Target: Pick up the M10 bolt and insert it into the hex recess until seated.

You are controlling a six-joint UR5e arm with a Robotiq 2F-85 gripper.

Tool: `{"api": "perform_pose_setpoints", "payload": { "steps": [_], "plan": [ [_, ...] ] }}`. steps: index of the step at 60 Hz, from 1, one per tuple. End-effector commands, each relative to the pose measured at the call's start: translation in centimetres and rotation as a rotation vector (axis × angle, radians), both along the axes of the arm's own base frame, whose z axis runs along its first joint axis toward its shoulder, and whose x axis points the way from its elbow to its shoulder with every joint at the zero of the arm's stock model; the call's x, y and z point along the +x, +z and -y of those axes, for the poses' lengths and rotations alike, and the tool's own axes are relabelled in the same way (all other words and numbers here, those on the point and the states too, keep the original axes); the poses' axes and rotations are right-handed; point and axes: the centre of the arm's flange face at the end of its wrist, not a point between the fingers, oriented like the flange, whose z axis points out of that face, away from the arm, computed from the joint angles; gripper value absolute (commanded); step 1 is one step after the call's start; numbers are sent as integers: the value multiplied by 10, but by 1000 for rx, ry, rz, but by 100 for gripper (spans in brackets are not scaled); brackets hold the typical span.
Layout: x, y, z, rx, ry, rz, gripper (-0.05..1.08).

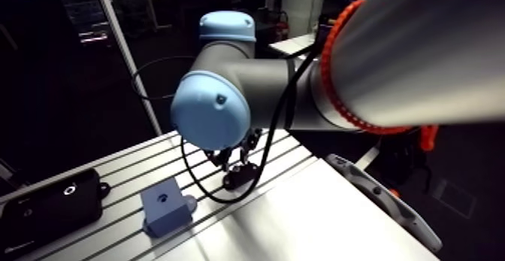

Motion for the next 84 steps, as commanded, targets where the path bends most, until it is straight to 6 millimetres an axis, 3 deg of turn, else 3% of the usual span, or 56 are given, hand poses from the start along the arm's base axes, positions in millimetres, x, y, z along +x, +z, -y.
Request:
{"api": "perform_pose_setpoints", "payload": {
  "steps": [1,84],
  "plan": [
    [3,-1,1,3,3,6,49],
    [2,-5,1,1,3,14,58]
  ]
}}
